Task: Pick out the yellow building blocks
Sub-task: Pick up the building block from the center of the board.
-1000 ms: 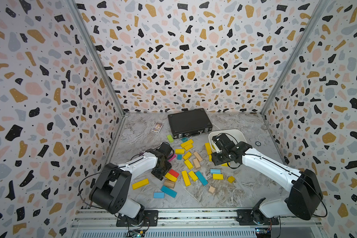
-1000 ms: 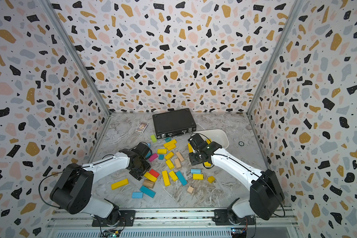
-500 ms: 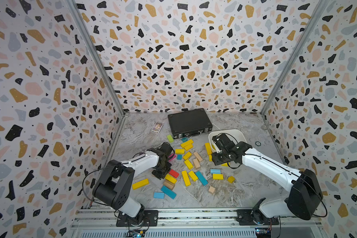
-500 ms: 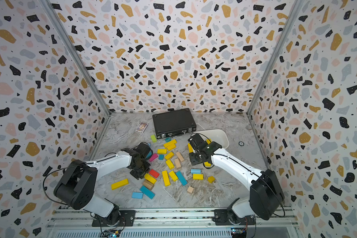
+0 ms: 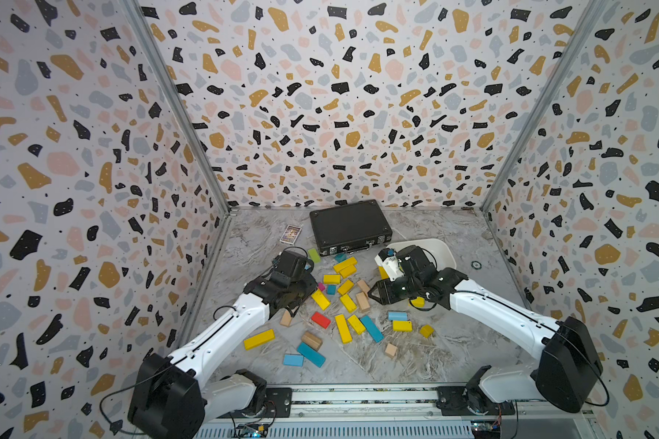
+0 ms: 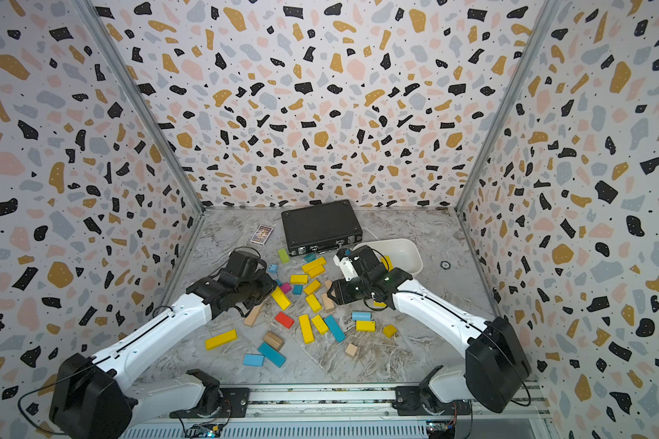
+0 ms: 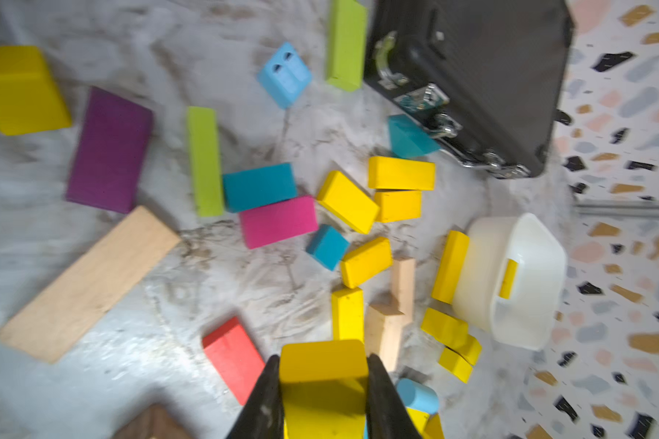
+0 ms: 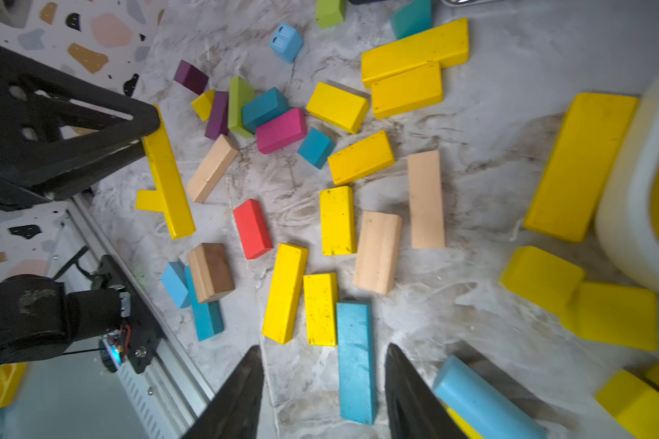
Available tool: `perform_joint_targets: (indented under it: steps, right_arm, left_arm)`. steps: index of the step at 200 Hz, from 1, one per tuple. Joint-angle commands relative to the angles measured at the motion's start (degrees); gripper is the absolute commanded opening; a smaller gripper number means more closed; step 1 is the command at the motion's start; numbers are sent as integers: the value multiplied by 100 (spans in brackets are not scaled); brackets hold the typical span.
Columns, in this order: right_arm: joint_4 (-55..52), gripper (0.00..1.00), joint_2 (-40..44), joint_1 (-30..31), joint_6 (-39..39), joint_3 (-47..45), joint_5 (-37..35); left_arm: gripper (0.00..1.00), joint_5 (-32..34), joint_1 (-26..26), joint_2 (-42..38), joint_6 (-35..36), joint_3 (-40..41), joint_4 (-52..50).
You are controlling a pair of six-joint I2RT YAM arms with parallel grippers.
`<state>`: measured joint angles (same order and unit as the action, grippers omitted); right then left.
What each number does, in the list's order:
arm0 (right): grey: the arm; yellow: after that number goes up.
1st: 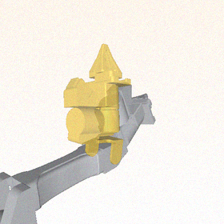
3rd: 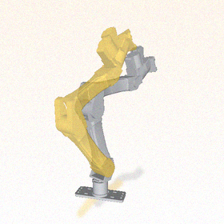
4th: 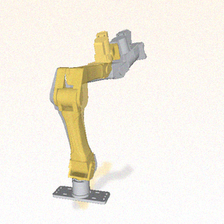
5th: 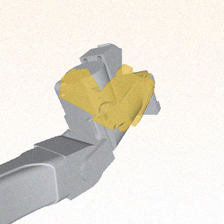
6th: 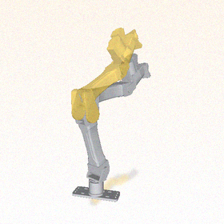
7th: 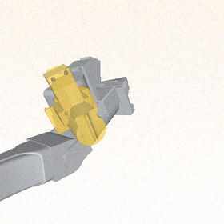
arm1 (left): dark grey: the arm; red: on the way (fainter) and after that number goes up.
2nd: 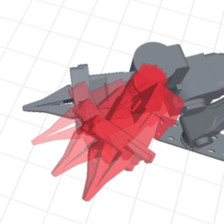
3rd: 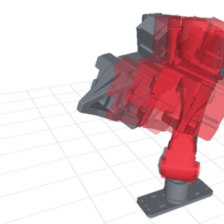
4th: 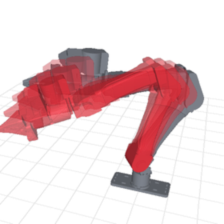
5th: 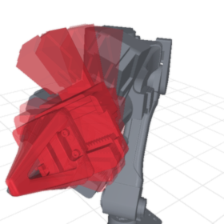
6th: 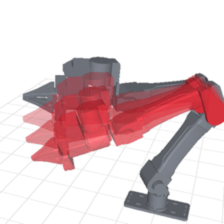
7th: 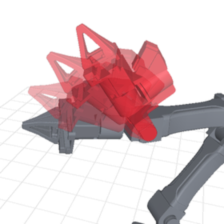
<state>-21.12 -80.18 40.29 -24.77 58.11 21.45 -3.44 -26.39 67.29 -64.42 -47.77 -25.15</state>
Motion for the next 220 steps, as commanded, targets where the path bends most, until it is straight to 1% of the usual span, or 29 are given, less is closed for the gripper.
perform_joint_targets:
  steps: [1,24,58,80,152,176,200,212,220]
  right_arm:
    - [524,53,-273,137,-215,349,871]
    - [779,54,-608,331,-331,569,1063]
    - [528,53,-1124,510,-170,1001,773]
    - [422,51,-1410,540,-145,1229,735]
    - [538,44,-1769,550,-157,1352,852]
    - [668,36,-1822,550,-222,1344,995]
    - [783,22,-1812,549,-276,1309,1071]
    - [803,13,-1772,541,-284,1279,1068]
    - [803,9,-1732,541,-280,1244,1015]
  left_arm:
    - [0,-630,-32,-45,193,180,823]
    - [1,-813,-132,52,215,140,1003]
    - [2,-877,-290,279,281,-39,1018]
    - [2,-877,-382,384,290,-122,1025]
    - [0,-877,-486,509,246,-242,1092]
    - [0,-877,-490,555,246,-270,1113]
    - [0,-869,-490,578,263,-278,1165]
    - [2,-875,-490,614,288,-295,1202]
    - [6,-901,-490,640,306,-301,1242]
